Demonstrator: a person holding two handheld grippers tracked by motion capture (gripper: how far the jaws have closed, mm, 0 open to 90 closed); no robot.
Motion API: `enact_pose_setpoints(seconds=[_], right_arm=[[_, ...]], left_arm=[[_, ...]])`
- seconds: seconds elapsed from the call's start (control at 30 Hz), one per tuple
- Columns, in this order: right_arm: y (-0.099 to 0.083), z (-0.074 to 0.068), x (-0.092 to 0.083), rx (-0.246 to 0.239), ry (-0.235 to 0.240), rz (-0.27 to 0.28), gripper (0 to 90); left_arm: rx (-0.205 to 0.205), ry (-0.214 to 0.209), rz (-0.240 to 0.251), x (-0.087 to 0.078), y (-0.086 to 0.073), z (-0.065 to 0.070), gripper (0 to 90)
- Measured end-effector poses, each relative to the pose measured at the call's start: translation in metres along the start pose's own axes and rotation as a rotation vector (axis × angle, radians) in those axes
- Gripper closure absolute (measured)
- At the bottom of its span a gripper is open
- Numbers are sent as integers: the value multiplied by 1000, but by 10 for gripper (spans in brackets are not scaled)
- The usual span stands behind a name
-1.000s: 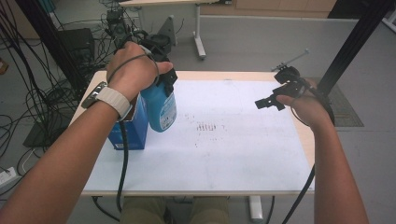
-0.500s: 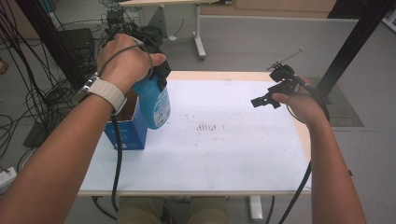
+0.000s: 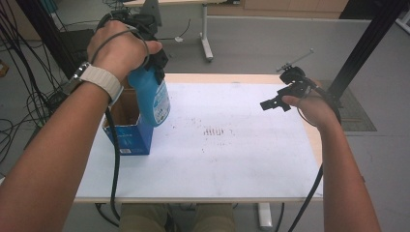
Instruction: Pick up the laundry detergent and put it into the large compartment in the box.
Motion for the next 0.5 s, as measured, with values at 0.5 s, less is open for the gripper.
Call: enact_pose_setpoints(seconds=[0.5], right_arm=[[3,7,5,3,9,-8,94]], left_arm=[[-76,21,-21,-13,0,-24,383]])
Point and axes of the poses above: each handheld gripper's, and its own axes: x roughly forward along the jaws, y roughly out of its top, z roughly to its right, the point moved 8 cm from there along x, roughly forward along the jaws, and after that the axes turned 11 degrees about x, right-handed, at the moved point
